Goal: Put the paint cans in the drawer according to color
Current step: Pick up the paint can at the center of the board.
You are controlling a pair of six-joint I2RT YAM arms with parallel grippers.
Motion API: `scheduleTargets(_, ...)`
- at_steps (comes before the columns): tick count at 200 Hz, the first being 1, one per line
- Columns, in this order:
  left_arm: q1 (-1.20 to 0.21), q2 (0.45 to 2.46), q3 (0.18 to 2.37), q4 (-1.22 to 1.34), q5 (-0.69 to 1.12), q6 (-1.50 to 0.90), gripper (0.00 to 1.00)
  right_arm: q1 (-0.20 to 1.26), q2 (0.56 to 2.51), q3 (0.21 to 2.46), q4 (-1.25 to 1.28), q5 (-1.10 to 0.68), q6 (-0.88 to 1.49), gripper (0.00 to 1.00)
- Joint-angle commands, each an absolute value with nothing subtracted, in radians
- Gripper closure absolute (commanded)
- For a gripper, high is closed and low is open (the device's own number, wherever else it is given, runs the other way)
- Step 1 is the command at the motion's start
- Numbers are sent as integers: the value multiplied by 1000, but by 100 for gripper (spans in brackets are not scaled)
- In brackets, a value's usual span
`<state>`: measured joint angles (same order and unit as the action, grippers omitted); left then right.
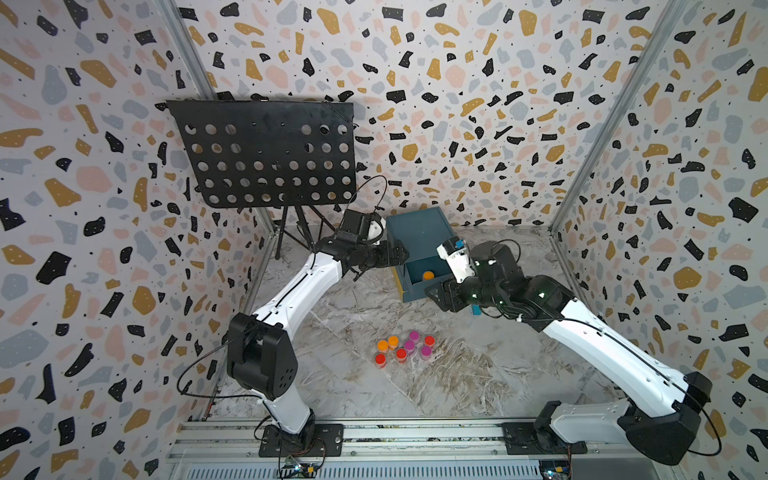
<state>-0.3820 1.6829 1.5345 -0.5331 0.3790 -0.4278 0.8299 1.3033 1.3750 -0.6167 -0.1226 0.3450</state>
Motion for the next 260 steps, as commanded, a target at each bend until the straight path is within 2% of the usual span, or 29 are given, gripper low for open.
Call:
scheduleTargets(1, -376, 1673, 1499, -474, 389, -404, 0, 886, 1336, 1337, -578, -57, 359, 41)
scheduleTargets(33, -370, 1683, 1502, -492, 418, -393, 0, 974, 1385, 1254, -456, 0, 373, 42)
scheduleTargets(59, -359, 1665, 1487, -475, 433, -400, 0, 1005, 1482, 1265, -452, -6, 369, 42)
scheduleTargets(156, -351, 1663, 1467, -482, 426, -377, 0, 1034, 1775, 1329, -378, -11, 403, 43)
scheduleTargets(260, -339, 1673, 1459, -477, 430, -385, 0, 1048, 1917, 1414, -420, 1, 400, 45)
